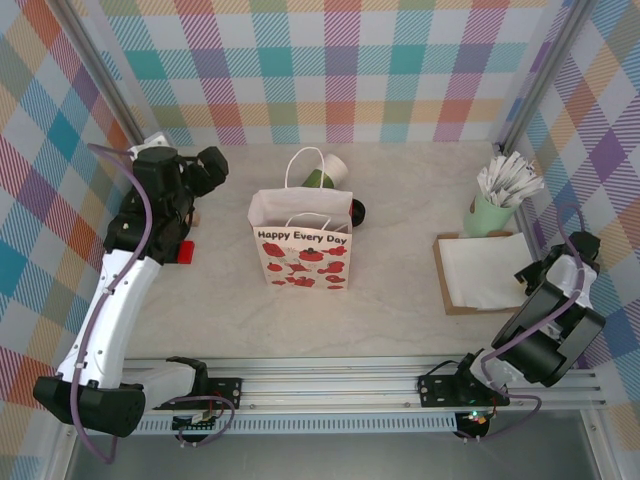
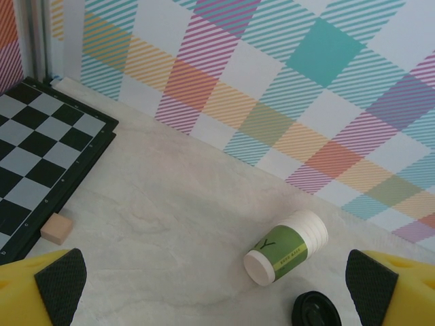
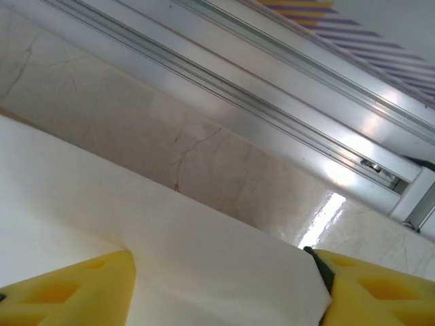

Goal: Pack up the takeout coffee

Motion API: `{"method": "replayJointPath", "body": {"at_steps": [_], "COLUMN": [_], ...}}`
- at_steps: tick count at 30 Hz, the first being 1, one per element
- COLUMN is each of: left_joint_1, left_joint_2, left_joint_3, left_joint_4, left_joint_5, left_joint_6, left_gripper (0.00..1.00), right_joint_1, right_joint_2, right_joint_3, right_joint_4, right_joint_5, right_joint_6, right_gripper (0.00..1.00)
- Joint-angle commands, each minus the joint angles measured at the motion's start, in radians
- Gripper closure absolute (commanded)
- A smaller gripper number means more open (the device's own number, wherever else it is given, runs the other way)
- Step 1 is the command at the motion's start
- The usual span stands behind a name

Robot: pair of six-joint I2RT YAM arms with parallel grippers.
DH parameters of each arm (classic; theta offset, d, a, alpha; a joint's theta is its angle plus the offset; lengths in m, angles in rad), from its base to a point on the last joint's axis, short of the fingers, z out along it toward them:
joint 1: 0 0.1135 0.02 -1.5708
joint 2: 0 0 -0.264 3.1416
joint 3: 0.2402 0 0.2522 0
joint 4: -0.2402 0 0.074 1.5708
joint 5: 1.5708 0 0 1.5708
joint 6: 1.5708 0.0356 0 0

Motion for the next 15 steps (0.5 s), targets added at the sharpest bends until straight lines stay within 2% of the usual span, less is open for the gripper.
{"method": "replayJointPath", "body": {"at_steps": [1,7,10,13,15], "left_joint_1": [0.009,0.009,0.009,0.010,0.010], "left_joint_2": [-0.030,-0.040,-0.034,-0.025,-0.015], "left_joint_3": [0.017,-0.005,-0.005,0.002,0.021], "left_joint_4": [-0.019,0.004,0.006,0.010,0.009], "left_joint_5": [0.035,0.041,0.065,0.130,0.212], "left_joint_6": [0.044,0.040,0.044,0.078,0.117], "left_gripper": [0.00,0.00,0.00,0.00,0.00], "right_joint_1": [-0.006,-0.005,-0.005,-0.005,-0.005], "right_joint_2": [-0.054,-0.093,-0.121,-0.165,-0.202], "right_joint_3": [-0.024,-0.034,-0.032,-0.025,-0.009], "right_joint_4": [0.035,0.032,0.019,0.004,-0.010], "right_joint_5": [0.008,0.034,0.054,0.058,0.052], "right_joint_6": [-0.024,-0.029,-0.028,-0.032,-0.032], "right_gripper": [0.46,0.73,0.80,0.89,0.96]}}
